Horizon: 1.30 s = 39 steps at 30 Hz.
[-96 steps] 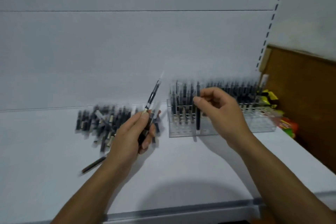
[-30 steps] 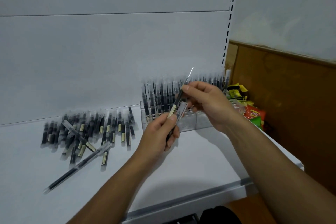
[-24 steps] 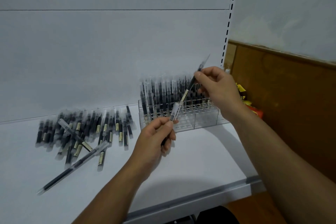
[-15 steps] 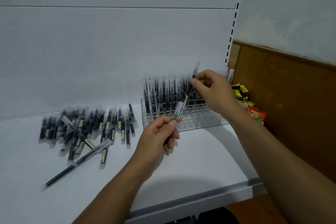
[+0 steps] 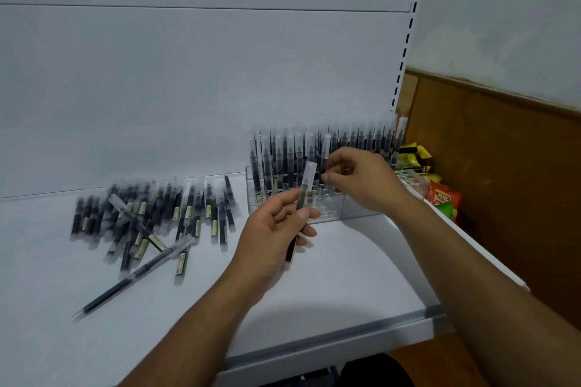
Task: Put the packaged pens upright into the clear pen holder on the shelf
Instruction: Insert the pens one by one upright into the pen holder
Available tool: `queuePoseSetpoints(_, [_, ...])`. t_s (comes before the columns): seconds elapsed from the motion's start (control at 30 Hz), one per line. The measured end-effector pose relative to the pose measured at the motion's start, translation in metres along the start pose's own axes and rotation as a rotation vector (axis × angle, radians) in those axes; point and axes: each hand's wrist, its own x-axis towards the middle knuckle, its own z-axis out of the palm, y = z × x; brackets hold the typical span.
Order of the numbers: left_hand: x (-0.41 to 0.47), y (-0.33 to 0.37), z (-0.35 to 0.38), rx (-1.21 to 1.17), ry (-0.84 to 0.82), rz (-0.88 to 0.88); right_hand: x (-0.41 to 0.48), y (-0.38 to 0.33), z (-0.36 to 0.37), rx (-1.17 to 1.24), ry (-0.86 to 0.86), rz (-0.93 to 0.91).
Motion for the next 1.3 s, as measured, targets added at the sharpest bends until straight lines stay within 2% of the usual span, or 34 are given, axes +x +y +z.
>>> queuePoseSetpoints(0.07, [0.000,0.000,0.000,-0.002,0.005,0.012,-0.006,-0.001,-0.002,0.038,0.071,-0.018])
queuePoseSetpoints(0.13, [0.000,-0.001,0.001,0.002,0.022,0.024,-0.017,-0.008,-0.005,0.185,0.107,-0.033])
queuePoseSetpoints(0.2, [0.000,-0.001,0.001,0.003,0.033,0.042,-0.029,-0.016,-0.008,0.329,0.009,-0.060])
queuePoseSetpoints(0.3, [0.000,-0.004,0.001,0.045,0.015,0.070,-0.039,-0.022,-0.006,0.375,-0.174,-0.100])
queuePoseSetpoints(0.43, [-0.003,-0.004,0.002,0.139,0.002,0.127,-0.040,-0.022,-0.001,0.431,-0.138,-0.120])
queuePoseSetpoints(0.57, [-0.009,-0.004,0.001,0.513,0.086,0.311,-0.038,-0.027,-0.014,0.589,-0.088,-0.093])
queuePoseSetpoints(0.67, [-0.005,-0.006,-0.009,0.886,0.185,0.472,-0.027,-0.028,-0.034,0.733,0.119,0.004])
queuePoseSetpoints(0.77, [0.000,-0.013,-0.016,1.151,0.135,0.489,-0.012,-0.024,-0.046,0.690,0.284,0.037])
queuePoseSetpoints(0.9, [0.000,-0.020,-0.019,1.309,0.079,0.467,0.003,-0.018,-0.041,0.483,0.302,0.029])
queuePoseSetpoints(1.07, [0.001,-0.019,-0.019,1.356,0.083,0.480,0.011,-0.015,-0.032,0.365,0.293,0.012])
queuePoseSetpoints(1.3, [0.002,-0.018,-0.019,1.360,0.122,0.453,0.017,-0.017,-0.029,0.370,0.276,0.014])
